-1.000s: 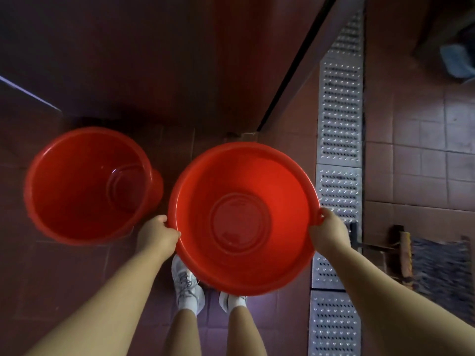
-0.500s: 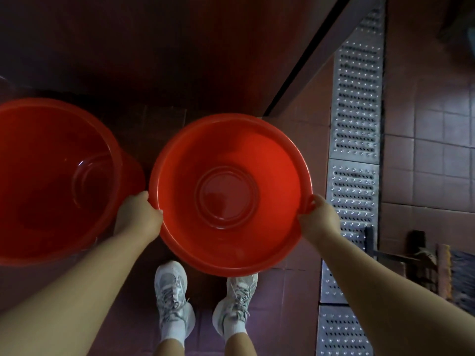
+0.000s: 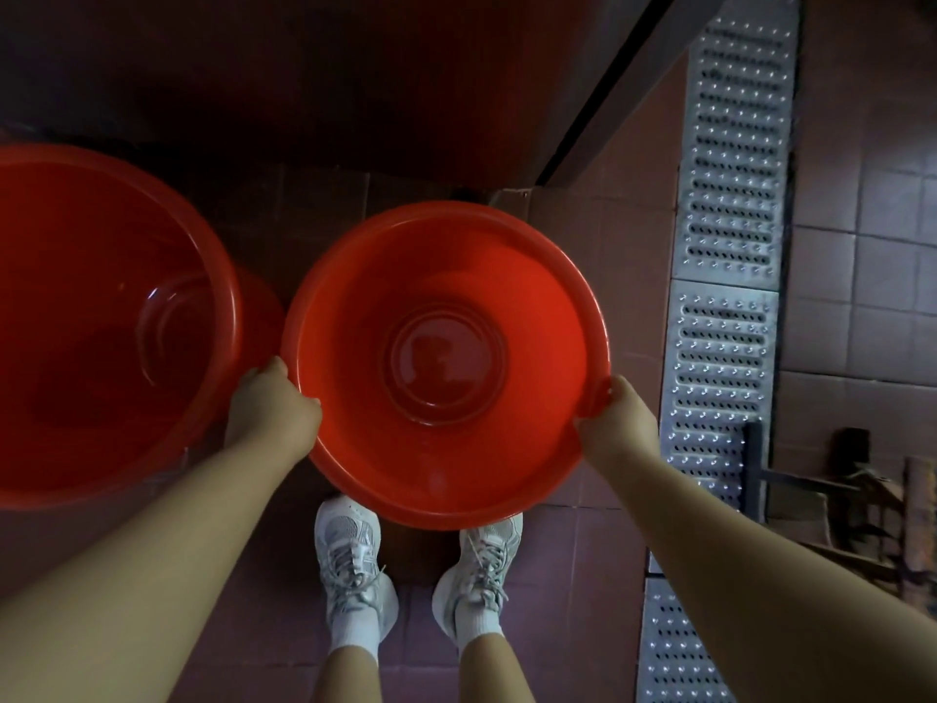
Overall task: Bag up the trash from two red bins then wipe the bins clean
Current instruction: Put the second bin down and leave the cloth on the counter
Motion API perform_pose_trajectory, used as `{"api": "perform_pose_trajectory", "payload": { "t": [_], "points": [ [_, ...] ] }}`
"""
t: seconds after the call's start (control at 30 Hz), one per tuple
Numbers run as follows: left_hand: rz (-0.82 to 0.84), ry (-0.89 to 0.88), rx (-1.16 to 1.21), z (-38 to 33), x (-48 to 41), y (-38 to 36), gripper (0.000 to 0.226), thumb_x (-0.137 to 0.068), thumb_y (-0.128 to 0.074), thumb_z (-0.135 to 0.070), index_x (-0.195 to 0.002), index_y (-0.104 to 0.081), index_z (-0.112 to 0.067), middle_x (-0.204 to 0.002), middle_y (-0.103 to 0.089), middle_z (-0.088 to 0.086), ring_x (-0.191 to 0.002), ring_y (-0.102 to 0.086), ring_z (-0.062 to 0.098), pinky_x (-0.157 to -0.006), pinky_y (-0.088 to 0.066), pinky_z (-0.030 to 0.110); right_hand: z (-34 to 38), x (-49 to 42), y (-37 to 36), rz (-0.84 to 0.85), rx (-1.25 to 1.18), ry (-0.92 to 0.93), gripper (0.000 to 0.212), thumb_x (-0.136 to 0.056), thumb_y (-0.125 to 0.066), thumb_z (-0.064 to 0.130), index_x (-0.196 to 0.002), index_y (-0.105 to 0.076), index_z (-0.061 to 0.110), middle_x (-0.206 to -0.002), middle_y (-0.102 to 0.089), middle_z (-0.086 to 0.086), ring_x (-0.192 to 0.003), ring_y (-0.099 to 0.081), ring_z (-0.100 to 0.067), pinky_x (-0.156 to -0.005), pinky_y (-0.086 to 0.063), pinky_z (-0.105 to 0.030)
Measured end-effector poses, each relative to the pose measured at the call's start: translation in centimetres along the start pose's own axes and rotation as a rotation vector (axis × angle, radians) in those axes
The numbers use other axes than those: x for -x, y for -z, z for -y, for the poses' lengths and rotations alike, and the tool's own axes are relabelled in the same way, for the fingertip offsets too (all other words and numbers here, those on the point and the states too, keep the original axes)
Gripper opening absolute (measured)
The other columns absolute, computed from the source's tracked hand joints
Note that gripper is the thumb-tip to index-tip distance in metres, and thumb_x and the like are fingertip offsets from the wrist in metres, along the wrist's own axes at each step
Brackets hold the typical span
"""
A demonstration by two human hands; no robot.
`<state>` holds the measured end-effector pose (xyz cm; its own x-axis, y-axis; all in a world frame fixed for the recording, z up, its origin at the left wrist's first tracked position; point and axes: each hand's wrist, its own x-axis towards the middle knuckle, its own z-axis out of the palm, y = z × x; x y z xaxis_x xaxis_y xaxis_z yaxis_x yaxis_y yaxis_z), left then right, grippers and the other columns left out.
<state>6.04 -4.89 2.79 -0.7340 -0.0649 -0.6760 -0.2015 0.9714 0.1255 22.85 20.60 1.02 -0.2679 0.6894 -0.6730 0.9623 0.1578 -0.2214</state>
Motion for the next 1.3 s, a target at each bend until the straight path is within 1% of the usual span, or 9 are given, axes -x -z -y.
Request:
{"api": "perform_pose_trajectory", "payload": {
  "t": [0.07, 0.17, 0.33, 0.47, 0.63, 0.77, 1.0, 1.23, 1.3],
  "points": [
    [0.013, -0.004, -0.006, -0.2, 0.3, 0.1, 0.055, -0.087, -0.063, -0.019, -0.136, -0.041, -0.005, -0.128, -0.049, 0.022, -0.115, -0.05, 0.039, -0.095, -0.043, 0.043, 0.3, 0.4, 0.2, 0.036, 0.015, -0.006, 0.03, -0.079, -0.055, 0.007, -0.107, -0.053, 0.015, -0.107, -0.061, -0.009, -0.092, -0.058, -0.031, -0.072, -0.044, -0.033],
    [0.018, -0.028, 0.018, -0.8, 2.1, 0.6, 0.067, -0.086, -0.065, -0.024, -0.143, -0.033, -0.012, -0.137, -0.039, 0.019, -0.122, -0.045, 0.038, -0.1, -0.037, 0.042, 1.2, 2.2, 1.1, 0.035, 0.006, 0.0, 0.044, -0.081, -0.061, 0.015, -0.123, -0.05, 0.014, -0.122, -0.052, -0.012, -0.106, -0.055, -0.034, -0.087, -0.047, -0.04],
    [0.066, -0.039, 0.114, -2.5, 6.6, 3.3, 0.06, -0.085, -0.066, -0.03, -0.138, -0.042, -0.017, -0.137, -0.042, 0.017, -0.12, -0.048, 0.036, -0.098, -0.039, 0.041, 3.7, 6.8, 4.3, 0.052, -0.132, 0.128, 0.045, -0.086, -0.063, 0.022, -0.129, -0.053, 0.014, -0.127, -0.056, -0.008, -0.114, -0.055, -0.027, -0.096, -0.044, -0.035],
    [0.097, -0.094, 0.303, -4.4, 11.3, 6.9, 0.044, -0.085, -0.067, -0.028, -0.125, -0.054, -0.015, -0.125, -0.057, 0.008, -0.112, -0.055, 0.024, -0.094, -0.043, 0.035, 6.4, 11.2, 8.5, 0.116, -0.242, 0.229, 0.021, -0.086, -0.065, 0.021, -0.107, -0.065, 0.021, -0.103, -0.068, 0.003, -0.097, -0.062, -0.017, -0.084, -0.049, -0.03],
    [0.092, -0.183, 0.529, -7.5, 18.3, 12.5, 0.025, -0.085, -0.067, -0.024, -0.108, -0.061, -0.017, -0.092, -0.063, -0.006, -0.089, -0.06, 0.014, -0.078, -0.044, 0.027, 9.8, 16.8, 15.0, 0.101, -0.371, 0.386, 0.01, -0.085, -0.067, 0.022, -0.089, -0.063, 0.03, -0.079, -0.061, 0.016, -0.077, -0.059, -0.005, -0.067, -0.041, -0.019],
    [0.064, -0.272, 0.648, -9.4, 22.9, 17.3, 0.012, -0.084, -0.067, -0.023, -0.093, -0.061, -0.027, -0.089, -0.066, -0.003, -0.09, -0.065, 0.015, -0.085, -0.053, 0.04, 12.2, 20.8, 20.5, 0.044, -0.447, 0.495, 0.009, -0.085, -0.067, 0.022, -0.088, -0.065, 0.03, -0.078, -0.063, 0.015, -0.075, -0.059, -0.002, -0.066, -0.042, -0.015],
    [-0.035, -0.44, 0.755, -13.1, 29.0, 25.1, 0.01, -0.086, -0.066, -0.021, -0.086, -0.061, -0.031, -0.078, -0.069, 0.0, -0.079, -0.067, 0.014, -0.08, -0.055, 0.04, 15.8, 26.0, 29.3, -0.074, -0.521, 0.612, 0.007, -0.086, -0.067, 0.02, -0.089, -0.068, 0.025, -0.069, -0.06, 0.016, -0.061, -0.053, 0.011, -0.057, -0.038, -0.004],
    [-0.069, -0.57, 0.779, -15.6, 30.1, 32.1, 0.008, -0.085, -0.067, -0.02, -0.087, -0.065, -0.028, -0.077, -0.07, -0.002, -0.078, -0.068, 0.015, -0.08, -0.055, 0.043, 18.9, 28.2, 34.4, -0.225, -0.524, 0.632, 0.006, -0.085, -0.067, 0.018, -0.089, -0.069, 0.023, -0.074, -0.062, 0.017, -0.065, -0.054, 0.01, -0.059, -0.039, -0.006],
    [-0.069, -0.606, 0.753, -16.1, 29.8, 33.9, 0.007, -0.085, -0.066, -0.022, -0.089, -0.065, -0.027, -0.078, -0.069, -0.002, -0.078, -0.067, 0.013, -0.08, -0.055, 0.041, 20.0, 28.5, 35.3, -0.261, -0.531, 0.608, 0.006, -0.085, -0.067, 0.018, -0.091, -0.069, 0.021, -0.076, -0.063, 0.015, -0.068, -0.056, 0.005, -0.064, -0.043, -0.012]
  ]
}}
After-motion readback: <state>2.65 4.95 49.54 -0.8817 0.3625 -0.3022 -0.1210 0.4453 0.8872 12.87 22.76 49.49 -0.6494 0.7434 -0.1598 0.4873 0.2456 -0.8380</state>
